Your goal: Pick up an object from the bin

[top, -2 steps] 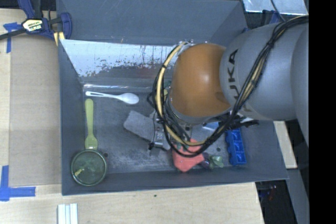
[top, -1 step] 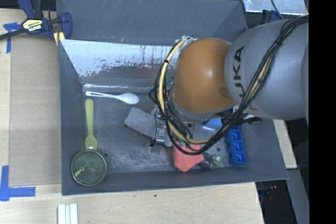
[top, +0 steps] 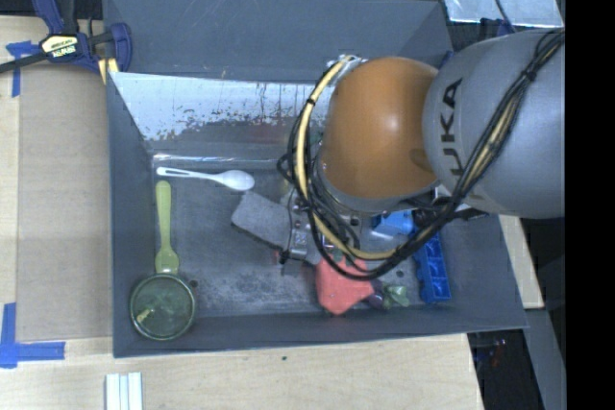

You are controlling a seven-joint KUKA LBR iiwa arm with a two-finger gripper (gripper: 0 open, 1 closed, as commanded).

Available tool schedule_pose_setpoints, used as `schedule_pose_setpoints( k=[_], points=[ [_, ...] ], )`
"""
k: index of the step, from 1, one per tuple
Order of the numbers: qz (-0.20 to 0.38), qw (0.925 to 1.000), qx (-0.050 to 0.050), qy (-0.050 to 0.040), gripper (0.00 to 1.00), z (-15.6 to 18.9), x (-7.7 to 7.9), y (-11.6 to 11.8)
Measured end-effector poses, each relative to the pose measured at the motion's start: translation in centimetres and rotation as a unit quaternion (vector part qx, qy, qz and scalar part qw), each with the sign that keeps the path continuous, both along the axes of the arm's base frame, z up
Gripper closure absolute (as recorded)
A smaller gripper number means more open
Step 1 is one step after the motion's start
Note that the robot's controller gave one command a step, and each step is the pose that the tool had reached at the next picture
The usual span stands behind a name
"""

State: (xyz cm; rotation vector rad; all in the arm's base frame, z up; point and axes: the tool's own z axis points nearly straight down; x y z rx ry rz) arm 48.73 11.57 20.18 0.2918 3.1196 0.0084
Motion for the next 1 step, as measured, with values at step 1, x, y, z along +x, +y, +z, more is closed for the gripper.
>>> schedule_pose_setpoints(
  k=[1],
  points=[
    [0.001, 1.0, 0.001, -0.0038, 1.0, 2.4, 0.18, 0.0]
  ],
)
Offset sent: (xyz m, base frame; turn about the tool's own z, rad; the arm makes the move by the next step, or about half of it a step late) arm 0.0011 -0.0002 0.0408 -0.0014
